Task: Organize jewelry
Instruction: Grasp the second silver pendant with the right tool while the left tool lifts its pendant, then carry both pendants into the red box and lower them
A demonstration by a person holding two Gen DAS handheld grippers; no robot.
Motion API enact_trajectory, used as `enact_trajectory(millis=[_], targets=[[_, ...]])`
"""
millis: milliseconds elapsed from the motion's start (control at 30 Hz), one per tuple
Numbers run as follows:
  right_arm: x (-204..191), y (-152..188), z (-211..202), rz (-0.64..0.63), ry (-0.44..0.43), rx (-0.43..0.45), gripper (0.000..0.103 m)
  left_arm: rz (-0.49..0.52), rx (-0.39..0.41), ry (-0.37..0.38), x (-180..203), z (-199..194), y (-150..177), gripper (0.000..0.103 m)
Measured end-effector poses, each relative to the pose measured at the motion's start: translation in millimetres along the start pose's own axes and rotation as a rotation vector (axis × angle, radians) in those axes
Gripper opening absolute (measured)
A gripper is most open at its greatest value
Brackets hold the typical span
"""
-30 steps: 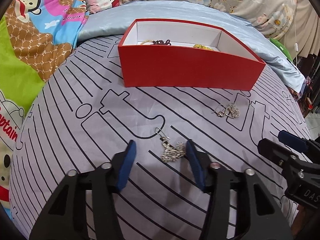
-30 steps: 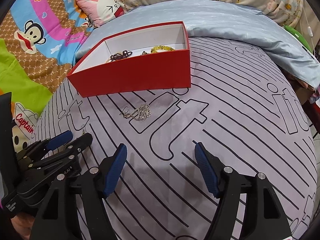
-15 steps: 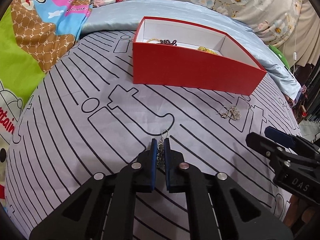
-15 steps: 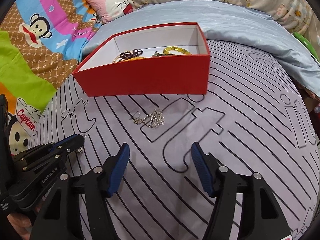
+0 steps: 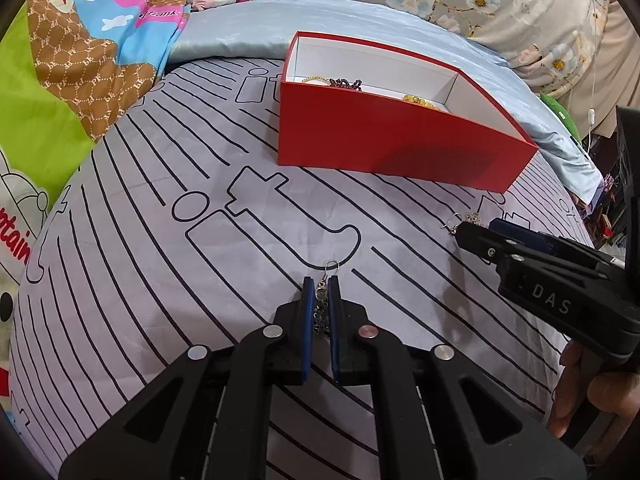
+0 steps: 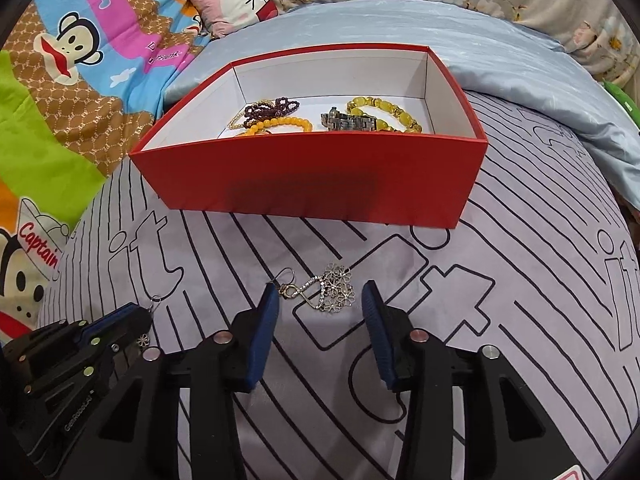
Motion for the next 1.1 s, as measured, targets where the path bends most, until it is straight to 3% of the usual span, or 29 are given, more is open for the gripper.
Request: enact_trajectory(millis=[167,633,1100], targets=[[5,1,1,0.006,0.017,0.008,0.011,0.004,0.001,-0.004,1,0,0,0.006],[16,5,-17,0.050,-0.026,0.011,0.010,-0.012,-0.008,0.012,3,-3,-2,0.006],[26,2,-57,0.077,-0.071,0.055,0.010,0.039,0.024,0.057,36,-29,-25,0.006]])
Point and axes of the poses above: each gripper's, at about its wrist camera, not at the fingertips, and z roughly the way its jaws point, x to its right, y to its underside, the point moved 1 cm from there along z, roughly the way its jaws point, and after that the axes turned 13 degrees about y, right-handed, at the moved point
